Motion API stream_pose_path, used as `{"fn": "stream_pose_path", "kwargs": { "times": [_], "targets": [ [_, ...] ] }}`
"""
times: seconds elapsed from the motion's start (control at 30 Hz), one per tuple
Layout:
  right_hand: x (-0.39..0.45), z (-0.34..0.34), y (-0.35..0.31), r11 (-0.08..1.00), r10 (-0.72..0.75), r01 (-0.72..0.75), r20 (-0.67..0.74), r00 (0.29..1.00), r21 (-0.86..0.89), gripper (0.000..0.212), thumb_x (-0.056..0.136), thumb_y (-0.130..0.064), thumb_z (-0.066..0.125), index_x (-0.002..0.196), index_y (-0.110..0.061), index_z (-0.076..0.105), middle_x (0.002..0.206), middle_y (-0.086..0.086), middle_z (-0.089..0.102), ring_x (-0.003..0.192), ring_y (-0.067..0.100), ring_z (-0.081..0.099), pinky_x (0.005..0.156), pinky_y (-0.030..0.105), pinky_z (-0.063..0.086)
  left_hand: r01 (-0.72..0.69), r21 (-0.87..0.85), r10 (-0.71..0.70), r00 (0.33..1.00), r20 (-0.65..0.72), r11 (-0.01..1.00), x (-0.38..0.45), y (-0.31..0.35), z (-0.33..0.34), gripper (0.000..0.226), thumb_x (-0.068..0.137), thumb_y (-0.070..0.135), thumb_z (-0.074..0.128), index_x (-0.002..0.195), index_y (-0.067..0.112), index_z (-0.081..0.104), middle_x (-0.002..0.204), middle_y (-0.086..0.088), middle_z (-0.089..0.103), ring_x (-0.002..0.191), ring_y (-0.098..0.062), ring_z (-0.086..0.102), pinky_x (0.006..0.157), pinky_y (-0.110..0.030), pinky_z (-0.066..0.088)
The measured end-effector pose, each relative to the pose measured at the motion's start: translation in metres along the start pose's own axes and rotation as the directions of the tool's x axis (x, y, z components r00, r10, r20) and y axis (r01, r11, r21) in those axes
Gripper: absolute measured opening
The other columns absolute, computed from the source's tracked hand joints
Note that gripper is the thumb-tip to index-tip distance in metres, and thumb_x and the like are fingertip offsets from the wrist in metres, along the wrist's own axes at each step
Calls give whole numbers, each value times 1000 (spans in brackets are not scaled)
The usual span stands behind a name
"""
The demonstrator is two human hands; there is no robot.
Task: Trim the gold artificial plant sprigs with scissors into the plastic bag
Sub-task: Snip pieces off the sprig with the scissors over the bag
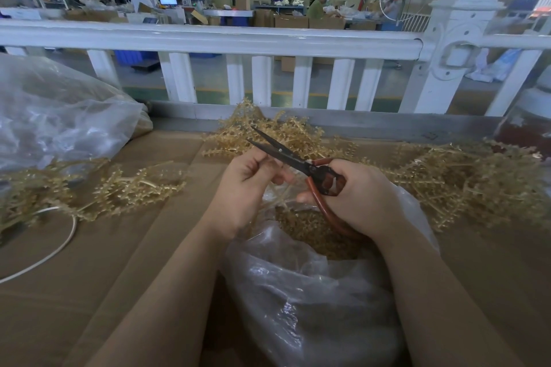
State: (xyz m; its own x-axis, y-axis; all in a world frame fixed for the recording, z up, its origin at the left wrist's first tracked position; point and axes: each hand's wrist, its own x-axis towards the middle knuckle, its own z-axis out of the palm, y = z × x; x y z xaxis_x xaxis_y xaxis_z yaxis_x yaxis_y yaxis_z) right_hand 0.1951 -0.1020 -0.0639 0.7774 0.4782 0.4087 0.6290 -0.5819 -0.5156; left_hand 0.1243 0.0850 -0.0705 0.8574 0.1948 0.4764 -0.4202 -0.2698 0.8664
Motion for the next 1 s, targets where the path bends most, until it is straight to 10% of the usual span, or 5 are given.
{"fn": "stream_pose_path", "kwargs": {
  "times": [0.23,0.73,1.0],
  "targets": [
    [0,1,0,997,22,-22,6,1000,78,58,52,-99,54,80,-49,64,78,-35,63,76,-13,59,54,14,37,17,5,-16,1000,-15,1000,1,-3,-1,21,103,4,46,90,-1,63,79,-7,69,77,-22,62,75,-32,49],
    [8,3,-8,799,123,-262,280,952,541,9,87,-18,79,88,-24,73,78,-2,78,73,15,76,65,24,60,43,-25,-41,997,59,999,1,0,9,14,94,17,65,95,4,72,86,-10,71,81,-12,65,77,-21,51],
    [4,-5,2,508,143,-135,71,987,851,6,89,-25,74,83,-23,75,82,9,73,46,11,39,43,22,30,351,-229,-369,929,-38,908,5,-5,-3,91,55,64,83,129,19,57,118,0,69,106,-13,66,92,-32,48]
  ]
}}
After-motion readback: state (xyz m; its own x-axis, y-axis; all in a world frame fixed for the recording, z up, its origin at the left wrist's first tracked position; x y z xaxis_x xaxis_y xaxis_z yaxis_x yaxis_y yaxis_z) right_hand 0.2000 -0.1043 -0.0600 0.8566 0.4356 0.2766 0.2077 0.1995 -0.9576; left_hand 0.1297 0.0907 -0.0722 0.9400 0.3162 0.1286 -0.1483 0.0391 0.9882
